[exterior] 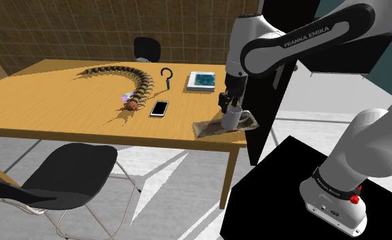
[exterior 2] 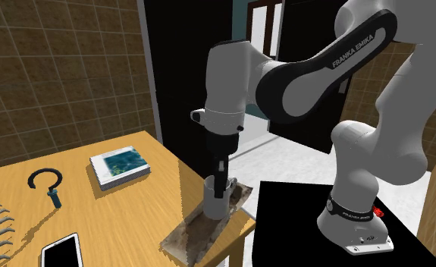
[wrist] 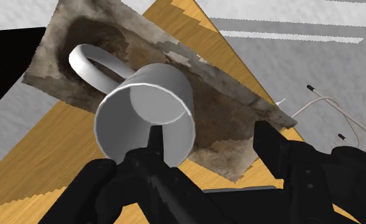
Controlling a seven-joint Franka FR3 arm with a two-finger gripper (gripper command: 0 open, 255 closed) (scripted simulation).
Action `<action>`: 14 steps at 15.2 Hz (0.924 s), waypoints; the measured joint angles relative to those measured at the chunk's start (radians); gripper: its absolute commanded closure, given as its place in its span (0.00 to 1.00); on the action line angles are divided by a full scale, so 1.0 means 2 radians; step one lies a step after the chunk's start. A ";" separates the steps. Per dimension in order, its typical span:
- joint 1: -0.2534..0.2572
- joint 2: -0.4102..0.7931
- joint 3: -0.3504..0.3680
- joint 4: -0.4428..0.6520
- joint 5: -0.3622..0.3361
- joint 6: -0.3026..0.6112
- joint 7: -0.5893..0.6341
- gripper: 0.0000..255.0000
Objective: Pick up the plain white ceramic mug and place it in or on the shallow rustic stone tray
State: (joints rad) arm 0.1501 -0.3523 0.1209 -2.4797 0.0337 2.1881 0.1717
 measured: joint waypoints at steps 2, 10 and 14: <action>0.000 0.000 0.000 0.000 0.000 0.000 0.000 0.00; 0.001 -0.029 -0.003 0.037 0.001 -0.065 -0.002 0.00; 0.001 -0.028 -0.003 0.041 0.001 -0.069 -0.001 0.00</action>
State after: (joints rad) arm 0.1514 -0.4077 0.1154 -2.3970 0.0359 2.0503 0.1687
